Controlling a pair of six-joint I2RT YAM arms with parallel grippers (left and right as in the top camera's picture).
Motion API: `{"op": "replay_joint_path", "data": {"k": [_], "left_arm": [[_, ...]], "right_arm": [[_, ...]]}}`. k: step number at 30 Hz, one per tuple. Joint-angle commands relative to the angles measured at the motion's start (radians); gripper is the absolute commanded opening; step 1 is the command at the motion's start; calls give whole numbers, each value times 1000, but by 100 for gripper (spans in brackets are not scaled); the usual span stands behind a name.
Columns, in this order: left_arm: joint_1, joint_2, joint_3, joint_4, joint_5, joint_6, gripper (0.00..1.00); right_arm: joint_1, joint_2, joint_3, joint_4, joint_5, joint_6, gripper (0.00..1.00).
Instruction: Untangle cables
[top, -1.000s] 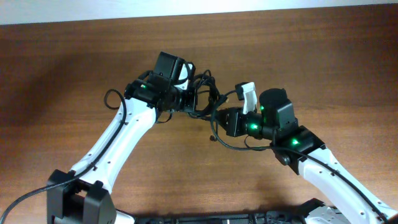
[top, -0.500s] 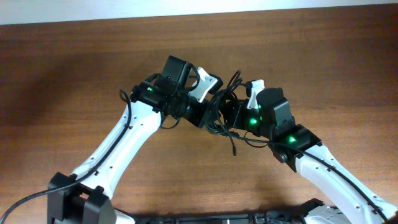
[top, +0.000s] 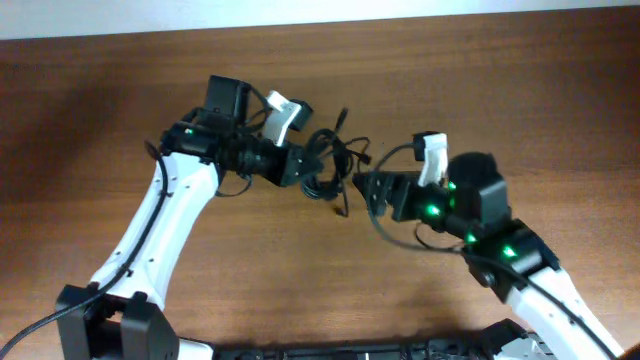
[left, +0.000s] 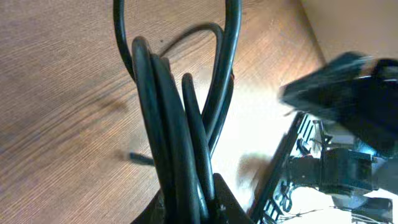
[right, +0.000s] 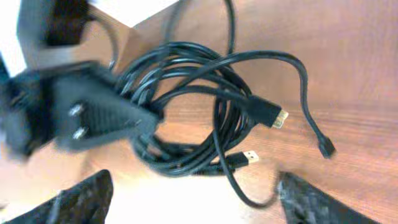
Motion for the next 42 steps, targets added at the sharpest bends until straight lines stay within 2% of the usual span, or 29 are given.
{"op": "replay_joint_path", "data": {"k": [1,2,4,6,12,17,20,21,22,24,29,34,42], "left_arm": [[-13,-36,11,0,114,81,0],[-23,-36,11,-1,195,137,0],[-63,-36,11,-2,320,254,0],[-113,-36,11,-2,335,275,0],[-275,-36,11,-2,311,275,0],[-279,-36,11,-2,308,275,0],[-248,-36,11,-5,245,276,0],[-225,-36,11,-5,249,276,0],[-201,-36,11,-5,264,280,0],[-191,-36,11,-9,335,345,0],[-190,-36,11,-45,372,418,0],[-190,-36,11,-66,395,435,0],[-190,-36,9,-69,383,435,0]], "right_arm": [[-21,-127,24,-58,86,-324,92],[-41,-153,24,-105,190,-393,96],[-97,-160,24,-141,346,-460,97],[-143,-122,24,-129,336,-470,97],[-150,-30,24,-95,274,-470,98],[-150,-47,24,-51,42,-470,98],[-158,-55,24,-78,10,-449,98],[-177,-62,24,-83,-38,-431,98],[-217,-67,24,-83,-166,-431,98],[-272,-64,24,-84,-282,-428,98],[-442,-20,24,-76,-539,-429,98],[-482,99,24,4,-670,-429,98],[-483,113,24,60,-688,-404,98]]}}
